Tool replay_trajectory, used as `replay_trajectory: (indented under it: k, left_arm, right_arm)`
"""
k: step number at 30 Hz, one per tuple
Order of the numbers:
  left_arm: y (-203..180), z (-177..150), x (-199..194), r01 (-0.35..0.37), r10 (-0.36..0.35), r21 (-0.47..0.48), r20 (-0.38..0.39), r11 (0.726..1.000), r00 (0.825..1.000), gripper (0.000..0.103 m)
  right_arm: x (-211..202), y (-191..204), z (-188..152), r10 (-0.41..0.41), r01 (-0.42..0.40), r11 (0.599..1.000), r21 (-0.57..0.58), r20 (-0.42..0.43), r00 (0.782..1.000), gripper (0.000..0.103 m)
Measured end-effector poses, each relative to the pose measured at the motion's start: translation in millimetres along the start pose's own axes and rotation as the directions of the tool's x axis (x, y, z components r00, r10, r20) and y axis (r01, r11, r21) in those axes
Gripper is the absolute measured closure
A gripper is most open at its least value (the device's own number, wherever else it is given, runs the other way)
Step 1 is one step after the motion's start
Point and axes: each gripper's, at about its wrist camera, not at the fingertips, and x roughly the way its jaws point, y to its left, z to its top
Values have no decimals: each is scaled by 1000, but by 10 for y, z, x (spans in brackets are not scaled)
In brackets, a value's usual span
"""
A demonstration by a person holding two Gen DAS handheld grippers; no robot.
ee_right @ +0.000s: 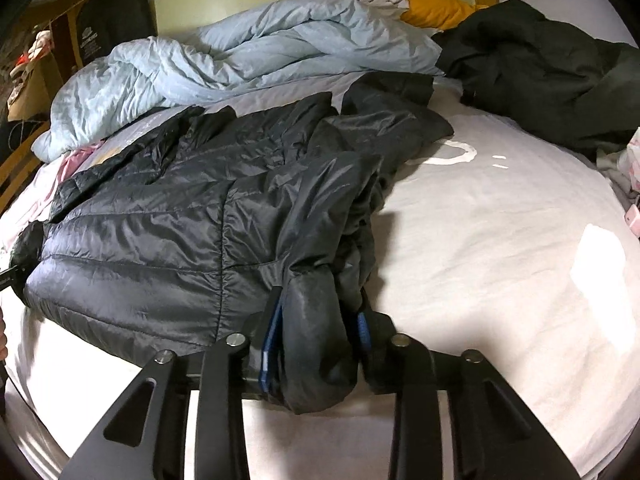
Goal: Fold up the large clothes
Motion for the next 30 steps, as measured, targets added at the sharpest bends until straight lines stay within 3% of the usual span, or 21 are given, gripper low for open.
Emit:
replay_trajectory:
  k: [3, 5, 7, 11, 13, 16, 20, 25, 26, 28, 29, 30]
  left_arm:
    - [-26, 94, -301, -43, 40, 24, 130, 999, 991, 40]
    - [-63, 217, -475, -37, 27, 48, 196, 998, 980, 34]
    - [-117, 417, -522, -12, -4, 74, 204, 997, 979, 33]
    - [-321, 953, -278, 79, -94, 141, 104, 987, 990, 29]
    - [-494, 1187, -9, 88, -97, 168, 48, 982, 994, 29]
    - [-752, 1522, 495, 83, -78, 205, -32, 975, 996, 29]
    - [-962, 1822, 1150, 119, -91, 174, -162, 978, 983, 29]
    - [-1074, 1866, 1749, 33, 11, 193, -221, 981, 975, 29]
    - [-1082, 1857, 1857, 17, 31, 196, -240, 981, 970, 35]
    - [-1064, 1815, 2080, -5, 60, 190, -283, 982, 957, 62]
    - [-1036, 1787, 2150, -9, 63, 178, -299, 984, 952, 91]
    - [-992, 1761, 2192, -13, 63, 163, -307, 987, 950, 102]
  right_arm:
    - [-86, -4, 22, -39, 39, 999, -5, 41, 998, 59]
    - [-166, -18, 54, -56, 57, 998, -1, 78, 995, 58]
    - [-240, -38, 99, -59, 58, 998, 15, 113, 992, 51]
    - [-356, -54, 168, -58, 53, 998, 37, 171, 984, 49]
    - [-370, -42, 184, -67, 62, 998, 29, 177, 982, 49]
    - [-365, -8, 186, -86, 85, 996, 12, 174, 981, 49]
    - [-356, 41, 187, -105, 111, 994, -20, 178, 978, 49]
    - [-252, 120, 250, -124, 136, 989, -59, 172, 977, 49]
    - [-240, 134, 254, -123, 135, 989, -65, 171, 978, 49]
    - [-202, 183, 269, -122, 139, 986, -89, 167, 978, 49]
    - [-190, 204, 265, -123, 140, 985, -99, 166, 978, 49]
    - [-182, 226, 261, -124, 143, 984, -109, 165, 979, 49]
